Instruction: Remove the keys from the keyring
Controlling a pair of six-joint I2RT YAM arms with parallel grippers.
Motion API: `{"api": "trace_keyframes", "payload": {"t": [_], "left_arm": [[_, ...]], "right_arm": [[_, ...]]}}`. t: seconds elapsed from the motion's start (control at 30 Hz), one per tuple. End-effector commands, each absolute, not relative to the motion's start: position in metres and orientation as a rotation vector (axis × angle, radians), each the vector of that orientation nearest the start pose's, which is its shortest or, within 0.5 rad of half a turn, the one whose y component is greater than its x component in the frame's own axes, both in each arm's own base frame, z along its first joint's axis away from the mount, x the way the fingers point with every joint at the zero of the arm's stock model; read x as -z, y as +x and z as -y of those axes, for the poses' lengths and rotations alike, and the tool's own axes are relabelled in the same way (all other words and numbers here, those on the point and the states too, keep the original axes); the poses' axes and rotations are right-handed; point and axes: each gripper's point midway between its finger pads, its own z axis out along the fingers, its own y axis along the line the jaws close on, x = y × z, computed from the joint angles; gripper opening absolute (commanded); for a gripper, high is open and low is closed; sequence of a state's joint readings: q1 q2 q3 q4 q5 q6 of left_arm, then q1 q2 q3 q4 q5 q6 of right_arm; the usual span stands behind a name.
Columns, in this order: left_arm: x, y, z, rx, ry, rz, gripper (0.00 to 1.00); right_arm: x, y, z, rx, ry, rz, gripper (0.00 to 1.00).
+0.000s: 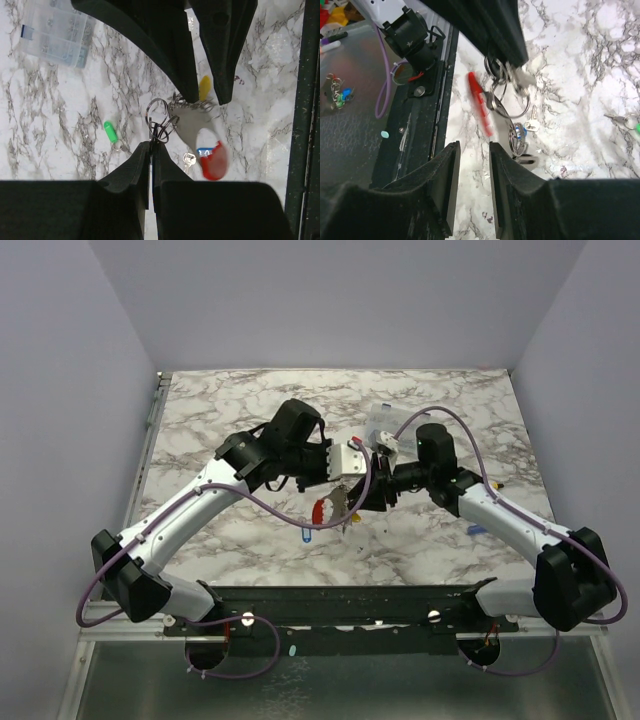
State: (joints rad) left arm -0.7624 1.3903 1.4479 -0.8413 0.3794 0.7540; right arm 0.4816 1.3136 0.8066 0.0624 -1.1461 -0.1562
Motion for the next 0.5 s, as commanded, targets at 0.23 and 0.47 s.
{"api": "trace_keyframes", "payload": {"t": [0.23,0.47], "left_arm": [[-0.2553,0.2295,0.2948,0.563,1.662,-1.629,0.00],[-0.2566,0.2292,0.2993,0.600,1.625,-1.674,0.00]], "right_arm": [[-0.2400,0.2138,-0.2920,-1.326,-1.290,-1.391,0.36],[-0.2412,0.2184,-0.2935,-1.311,-1.278,-1.387,0.34]]}}
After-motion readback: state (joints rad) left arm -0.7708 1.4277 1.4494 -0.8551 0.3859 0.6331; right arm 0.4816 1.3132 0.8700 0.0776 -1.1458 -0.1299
